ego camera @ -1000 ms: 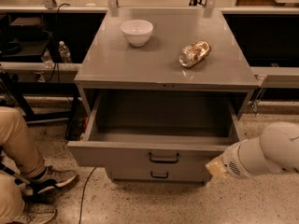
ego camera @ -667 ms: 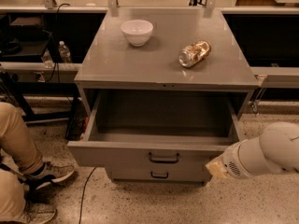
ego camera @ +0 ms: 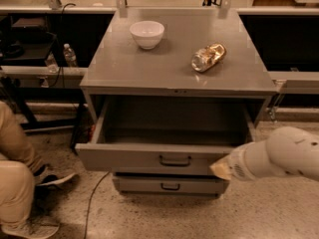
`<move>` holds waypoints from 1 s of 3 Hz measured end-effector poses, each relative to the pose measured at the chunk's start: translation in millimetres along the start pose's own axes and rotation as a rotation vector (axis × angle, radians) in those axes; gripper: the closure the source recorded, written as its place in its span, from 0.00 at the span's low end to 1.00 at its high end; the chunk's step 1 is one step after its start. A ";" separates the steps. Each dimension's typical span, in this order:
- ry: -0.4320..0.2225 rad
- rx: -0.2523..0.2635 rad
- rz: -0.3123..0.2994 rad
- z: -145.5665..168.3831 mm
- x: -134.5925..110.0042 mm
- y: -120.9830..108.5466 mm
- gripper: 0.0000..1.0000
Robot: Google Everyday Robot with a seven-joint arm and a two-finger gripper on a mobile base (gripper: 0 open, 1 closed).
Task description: Close top drawer
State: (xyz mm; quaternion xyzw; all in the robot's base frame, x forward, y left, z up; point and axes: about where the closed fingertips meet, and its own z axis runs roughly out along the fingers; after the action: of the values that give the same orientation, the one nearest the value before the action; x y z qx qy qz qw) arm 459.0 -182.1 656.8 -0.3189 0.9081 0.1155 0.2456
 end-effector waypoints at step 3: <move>-0.100 -0.019 -0.028 47.0 -44.1 -32.2 1.00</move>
Offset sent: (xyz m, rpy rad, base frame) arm 0.1028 0.0209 -0.0264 0.1005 -0.1167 0.0415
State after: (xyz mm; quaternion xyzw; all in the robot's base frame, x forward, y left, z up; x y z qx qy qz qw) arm 526.8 -166.6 638.0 -0.3280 0.8889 0.1366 0.2891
